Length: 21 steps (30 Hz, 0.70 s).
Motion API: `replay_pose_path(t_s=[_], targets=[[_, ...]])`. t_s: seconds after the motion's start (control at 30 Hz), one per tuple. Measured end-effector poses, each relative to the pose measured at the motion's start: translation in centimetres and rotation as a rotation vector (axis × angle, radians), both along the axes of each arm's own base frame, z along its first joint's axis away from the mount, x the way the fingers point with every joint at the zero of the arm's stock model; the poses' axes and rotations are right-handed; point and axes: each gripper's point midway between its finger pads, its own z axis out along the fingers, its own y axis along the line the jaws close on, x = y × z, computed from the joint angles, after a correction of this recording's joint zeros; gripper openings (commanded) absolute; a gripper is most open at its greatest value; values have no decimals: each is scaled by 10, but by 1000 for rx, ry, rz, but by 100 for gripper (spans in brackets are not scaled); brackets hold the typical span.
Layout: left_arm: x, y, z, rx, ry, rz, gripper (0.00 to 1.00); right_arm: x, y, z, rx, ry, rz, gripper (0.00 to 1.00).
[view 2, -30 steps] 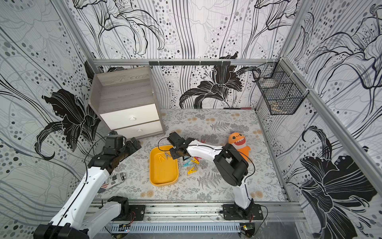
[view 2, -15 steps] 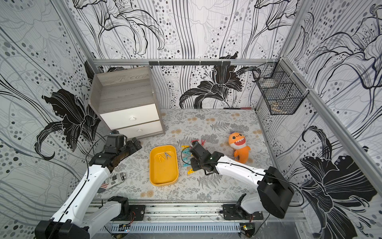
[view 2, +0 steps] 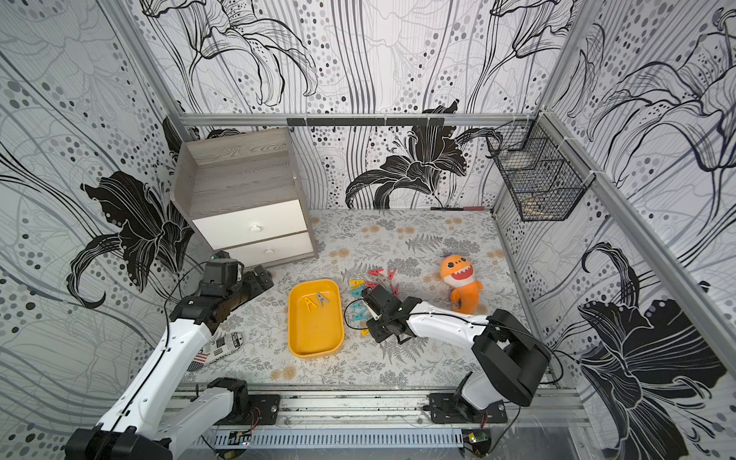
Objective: Put the clothespins into the storage box
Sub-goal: Pick up the clothespin from the center of the board.
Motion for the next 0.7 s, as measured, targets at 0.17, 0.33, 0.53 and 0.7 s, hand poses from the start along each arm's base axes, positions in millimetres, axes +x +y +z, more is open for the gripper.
replay_pose_path(t_s=[0.17, 0.33, 0.53, 0.7], targets=[[0, 0, -1, -2, 1, -1, 97, 2, 11, 3, 1, -20, 104, 47], [1, -1, -2, -4, 7, -3, 97, 3, 20, -4, -7, -15, 174, 46], [1, -1, -3, -3, 11, -3, 97, 3, 21, -18, -39, 2, 209, 46], [1, -1, -3, -3, 11, -2, 97, 4, 23, -17, -37, 1, 226, 44]])
